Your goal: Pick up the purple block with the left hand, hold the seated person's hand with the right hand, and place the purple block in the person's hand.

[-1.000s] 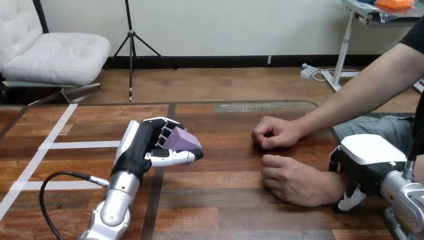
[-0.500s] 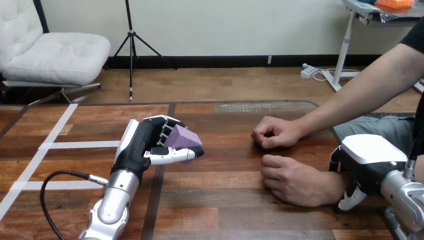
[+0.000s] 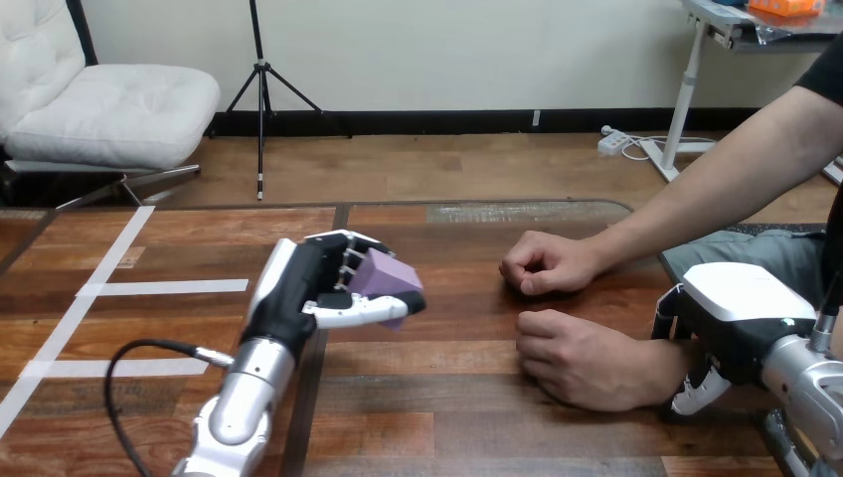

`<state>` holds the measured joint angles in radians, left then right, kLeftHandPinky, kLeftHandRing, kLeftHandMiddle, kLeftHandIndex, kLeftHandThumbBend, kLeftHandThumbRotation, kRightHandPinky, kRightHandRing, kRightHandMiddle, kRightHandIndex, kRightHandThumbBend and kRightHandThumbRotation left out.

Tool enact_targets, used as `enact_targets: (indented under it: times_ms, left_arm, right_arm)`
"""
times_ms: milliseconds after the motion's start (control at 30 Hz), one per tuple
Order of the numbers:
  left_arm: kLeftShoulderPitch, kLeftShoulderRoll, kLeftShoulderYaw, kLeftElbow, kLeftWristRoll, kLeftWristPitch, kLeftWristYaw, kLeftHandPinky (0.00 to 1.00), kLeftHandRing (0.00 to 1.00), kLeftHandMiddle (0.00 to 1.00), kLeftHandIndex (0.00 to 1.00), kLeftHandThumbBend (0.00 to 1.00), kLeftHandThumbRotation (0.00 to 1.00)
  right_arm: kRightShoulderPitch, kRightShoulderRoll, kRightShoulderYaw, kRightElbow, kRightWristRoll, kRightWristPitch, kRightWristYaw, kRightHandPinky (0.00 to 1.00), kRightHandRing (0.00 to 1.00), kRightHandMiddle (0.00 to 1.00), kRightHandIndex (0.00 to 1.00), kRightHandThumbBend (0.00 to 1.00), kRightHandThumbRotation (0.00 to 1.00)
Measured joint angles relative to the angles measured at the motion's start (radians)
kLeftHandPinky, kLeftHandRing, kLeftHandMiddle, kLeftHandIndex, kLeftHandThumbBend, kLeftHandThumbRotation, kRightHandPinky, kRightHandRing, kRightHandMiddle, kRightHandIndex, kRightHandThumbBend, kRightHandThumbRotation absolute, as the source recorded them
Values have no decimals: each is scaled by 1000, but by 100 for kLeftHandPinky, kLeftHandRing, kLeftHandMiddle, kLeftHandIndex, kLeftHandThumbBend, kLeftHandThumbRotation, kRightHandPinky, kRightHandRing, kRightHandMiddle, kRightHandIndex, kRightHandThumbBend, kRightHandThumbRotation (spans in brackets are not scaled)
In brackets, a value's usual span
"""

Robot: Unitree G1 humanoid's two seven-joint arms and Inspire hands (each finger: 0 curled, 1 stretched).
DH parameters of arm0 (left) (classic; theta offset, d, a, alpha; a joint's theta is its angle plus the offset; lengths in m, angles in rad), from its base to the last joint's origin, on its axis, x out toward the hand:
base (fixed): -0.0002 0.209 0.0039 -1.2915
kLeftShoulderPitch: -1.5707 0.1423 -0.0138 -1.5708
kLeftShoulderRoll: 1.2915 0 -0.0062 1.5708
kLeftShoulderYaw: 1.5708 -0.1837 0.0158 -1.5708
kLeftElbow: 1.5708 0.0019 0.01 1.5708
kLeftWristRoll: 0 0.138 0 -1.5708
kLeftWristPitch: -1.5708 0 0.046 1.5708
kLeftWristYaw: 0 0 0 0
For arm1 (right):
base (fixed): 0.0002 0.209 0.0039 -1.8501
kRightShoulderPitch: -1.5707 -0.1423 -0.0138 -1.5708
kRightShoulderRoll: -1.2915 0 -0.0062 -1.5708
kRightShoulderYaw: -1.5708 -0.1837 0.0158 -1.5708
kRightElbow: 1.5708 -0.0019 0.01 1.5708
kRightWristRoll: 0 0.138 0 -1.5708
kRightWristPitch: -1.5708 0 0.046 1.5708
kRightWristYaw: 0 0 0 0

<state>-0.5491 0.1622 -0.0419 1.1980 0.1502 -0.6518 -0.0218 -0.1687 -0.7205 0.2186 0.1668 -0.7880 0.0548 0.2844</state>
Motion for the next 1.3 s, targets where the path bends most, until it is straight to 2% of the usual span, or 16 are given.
enact_targets:
  times_ms: [333,700,1300]
  left_arm:
    - [0,-36,-7,-10,10,0,0,33,38,46,49,81,15]
    - [0,-60,-17,-14,11,4,-5,32,38,46,48,82,15]
    - [0,-77,-7,-14,-31,6,-73,32,38,46,48,83,14]
  right_arm:
    - [18,-13,-23,-48,10,1,15,40,46,52,53,77,0]
    - [28,-24,-43,-125,10,15,33,41,46,52,53,78,0]
    - [25,-26,-66,-212,7,28,51,39,45,51,52,80,0]
